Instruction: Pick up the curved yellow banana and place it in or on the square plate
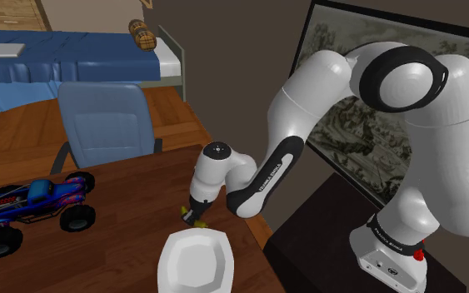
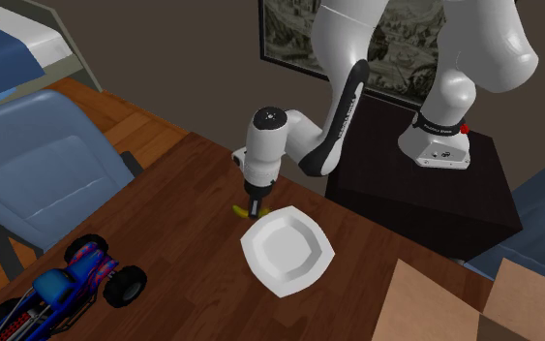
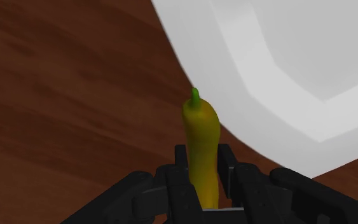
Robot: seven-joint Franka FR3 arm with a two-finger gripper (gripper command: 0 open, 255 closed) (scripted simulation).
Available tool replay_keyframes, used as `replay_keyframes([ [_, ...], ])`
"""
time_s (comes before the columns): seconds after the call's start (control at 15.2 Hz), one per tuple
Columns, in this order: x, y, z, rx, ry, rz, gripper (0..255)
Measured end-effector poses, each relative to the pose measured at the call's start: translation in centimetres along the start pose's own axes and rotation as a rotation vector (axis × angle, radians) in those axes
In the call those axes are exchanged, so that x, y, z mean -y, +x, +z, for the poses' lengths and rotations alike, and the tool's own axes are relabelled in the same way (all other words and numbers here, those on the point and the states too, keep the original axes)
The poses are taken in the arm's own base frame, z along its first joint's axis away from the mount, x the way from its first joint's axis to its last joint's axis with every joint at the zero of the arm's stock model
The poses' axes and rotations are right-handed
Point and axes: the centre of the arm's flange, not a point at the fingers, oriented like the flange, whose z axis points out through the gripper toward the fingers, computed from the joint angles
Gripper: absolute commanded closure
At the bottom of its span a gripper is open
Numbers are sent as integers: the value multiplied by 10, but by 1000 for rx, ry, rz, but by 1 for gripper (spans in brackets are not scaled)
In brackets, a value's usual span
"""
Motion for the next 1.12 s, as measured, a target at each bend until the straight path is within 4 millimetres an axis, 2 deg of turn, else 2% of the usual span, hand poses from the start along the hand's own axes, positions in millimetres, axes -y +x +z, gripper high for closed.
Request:
replay_keyframes([
  [1.12, 12, 8, -83, 0, 0, 0, 255],
])
